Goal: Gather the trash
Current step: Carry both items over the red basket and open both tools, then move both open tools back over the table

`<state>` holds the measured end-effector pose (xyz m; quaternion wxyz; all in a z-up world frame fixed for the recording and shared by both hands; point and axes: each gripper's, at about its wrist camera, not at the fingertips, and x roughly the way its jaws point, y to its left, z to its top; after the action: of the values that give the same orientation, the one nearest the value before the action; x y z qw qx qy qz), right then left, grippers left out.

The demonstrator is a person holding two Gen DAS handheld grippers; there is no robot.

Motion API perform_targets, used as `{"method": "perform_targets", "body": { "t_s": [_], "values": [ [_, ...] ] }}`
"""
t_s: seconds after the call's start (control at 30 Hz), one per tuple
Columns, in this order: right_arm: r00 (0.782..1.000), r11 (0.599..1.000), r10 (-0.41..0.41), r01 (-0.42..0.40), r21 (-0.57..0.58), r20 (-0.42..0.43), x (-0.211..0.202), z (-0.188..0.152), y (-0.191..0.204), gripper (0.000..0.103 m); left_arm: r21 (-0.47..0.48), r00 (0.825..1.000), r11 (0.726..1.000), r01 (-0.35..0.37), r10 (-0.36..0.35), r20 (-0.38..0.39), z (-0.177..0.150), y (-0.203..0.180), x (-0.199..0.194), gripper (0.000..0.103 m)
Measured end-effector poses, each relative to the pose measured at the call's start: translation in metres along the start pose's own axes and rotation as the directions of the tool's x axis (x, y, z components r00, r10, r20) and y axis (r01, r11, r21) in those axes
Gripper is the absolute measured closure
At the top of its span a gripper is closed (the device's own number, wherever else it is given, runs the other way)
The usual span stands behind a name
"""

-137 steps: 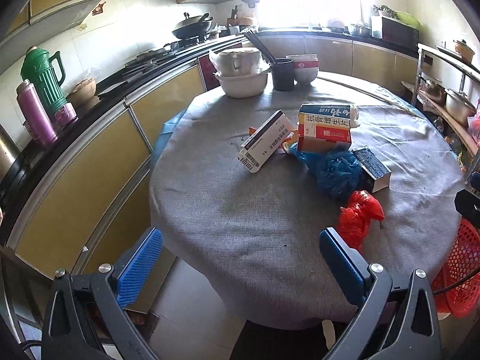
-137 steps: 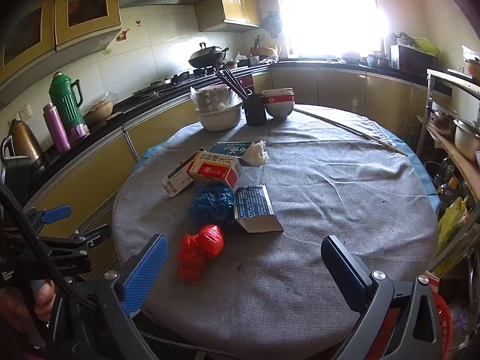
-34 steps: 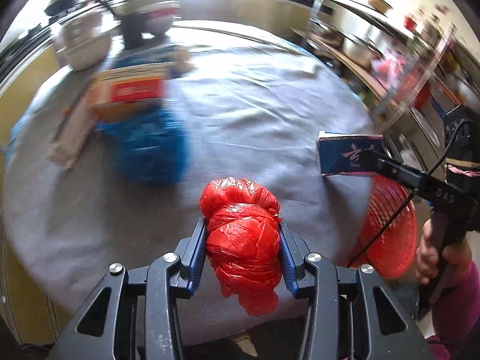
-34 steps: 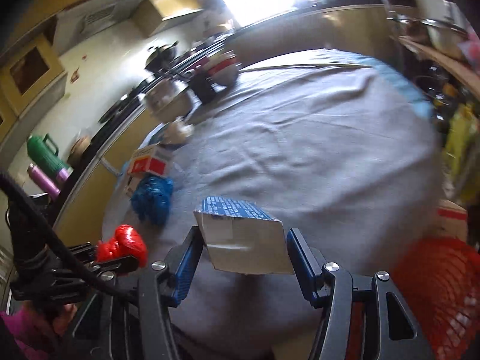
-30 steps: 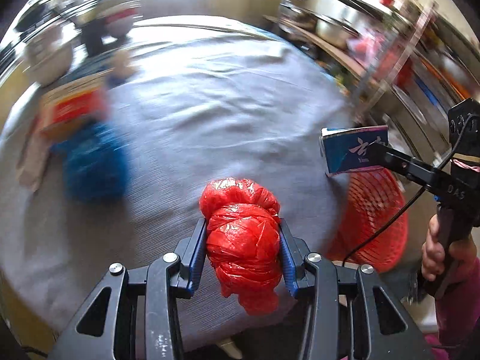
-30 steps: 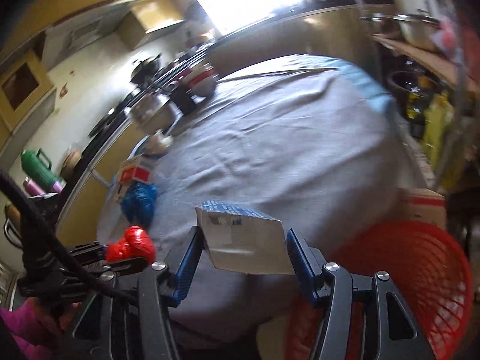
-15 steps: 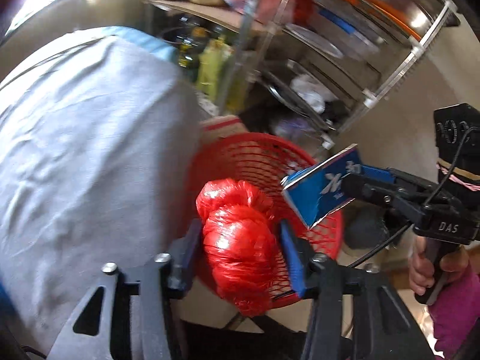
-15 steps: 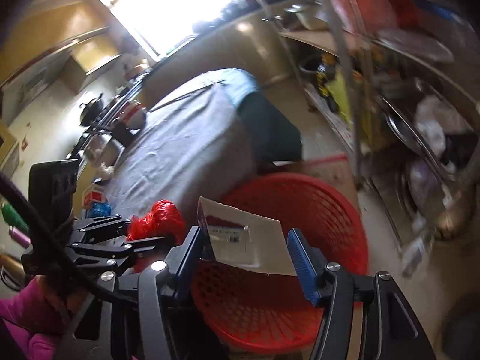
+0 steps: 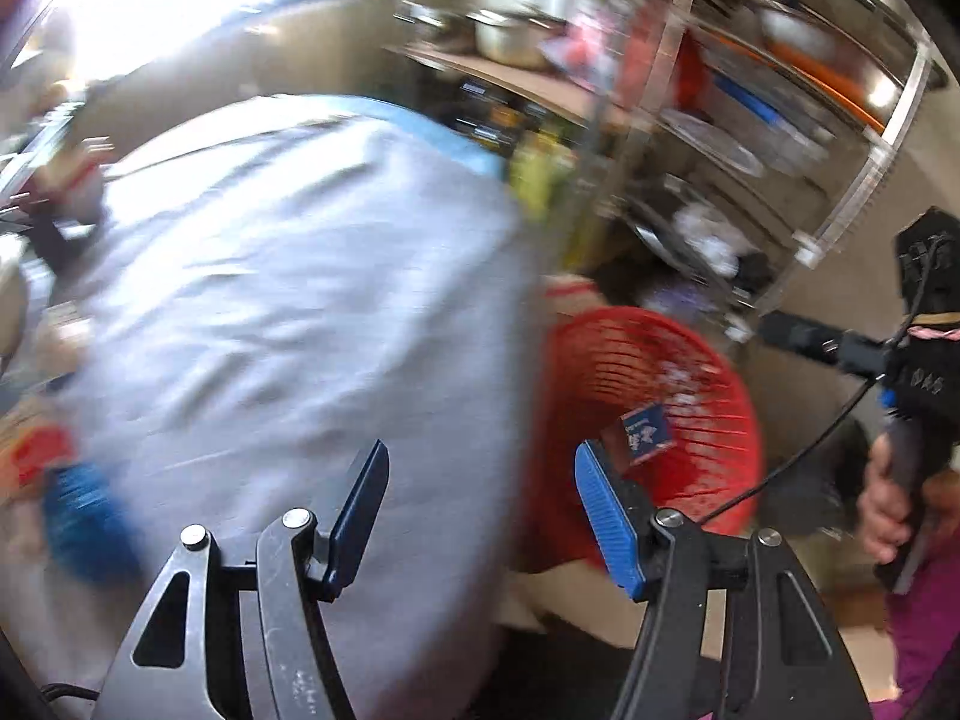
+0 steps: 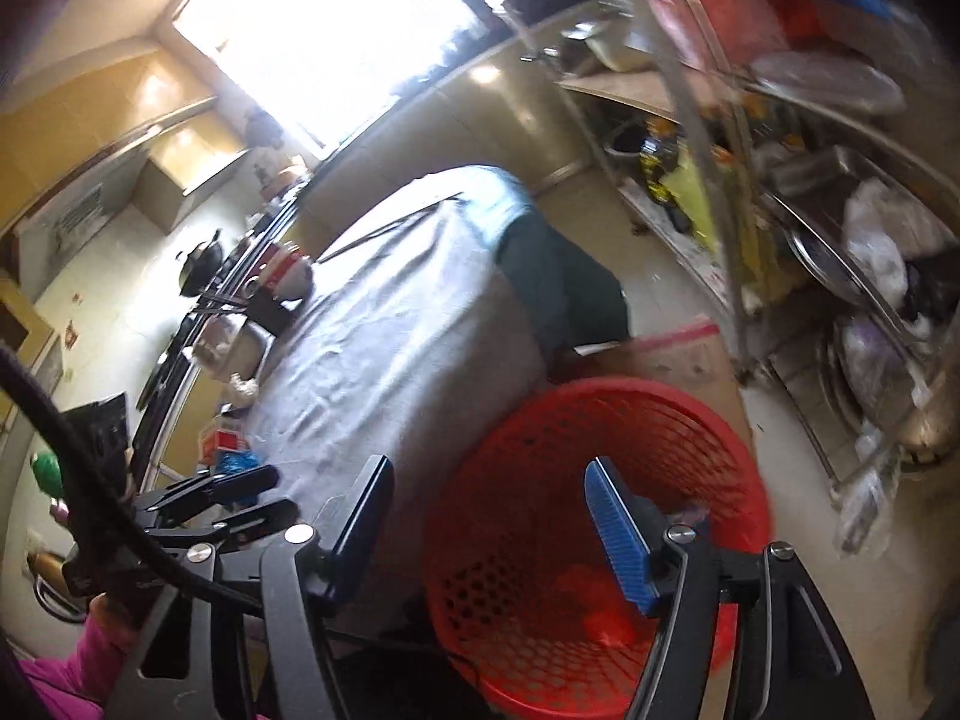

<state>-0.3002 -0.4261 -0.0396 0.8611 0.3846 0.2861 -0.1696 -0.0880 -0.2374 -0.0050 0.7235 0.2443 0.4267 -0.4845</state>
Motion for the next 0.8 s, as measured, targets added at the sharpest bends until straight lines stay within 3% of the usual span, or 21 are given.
{"method": "perform_targets", "body": {
  "t_s": [0.1, 0.23, 0.3, 0.5, 0.67, 0.8],
  "values": [
    [1.0, 0.998, 0.025, -0.024, -0.065, 0.004, 0.009, 0.007, 0.034, 0.033, -0.062, 0.986, 0.986, -0.156, 0.159, 0.049, -0.016, 0.038, -0.033, 0.032],
    [0.996, 0.982, 0.086, -0.086, -0.167, -0.004, 0.027, 0.015, 0.097, 0.032, -0.18, 0.933, 0.924, -0.338, 0.354, 0.07, -0.04, 0.092, -0.073, 0.031],
    [0.993, 0.967, 0.119, -0.12, -0.226, -0.018, 0.038, 0.015, 0.132, 0.031, -0.231, 0.91, 0.892, -0.389, 0.41, 0.052, -0.049, 0.115, -0.087, 0.031],
    [0.976, 0.908, 0.207, -0.217, -0.359, -0.067, 0.064, 0.004, 0.221, 0.031, -0.337, 0.852, 0.807, -0.485, 0.523, 0.027, -0.076, 0.164, -0.121, 0.031],
    [0.966, 0.867, 0.237, -0.259, -0.426, -0.105, 0.081, -0.005, 0.268, 0.031, -0.362, 0.809, 0.76, -0.54, 0.587, 0.028, -0.088, 0.182, -0.141, 0.031],
    [0.957, 0.848, 0.266, -0.288, -0.446, -0.113, 0.087, -0.003, 0.29, 0.03, -0.386, 0.803, 0.748, -0.541, 0.595, 0.028, -0.092, 0.191, -0.152, 0.031]
  ]
}}
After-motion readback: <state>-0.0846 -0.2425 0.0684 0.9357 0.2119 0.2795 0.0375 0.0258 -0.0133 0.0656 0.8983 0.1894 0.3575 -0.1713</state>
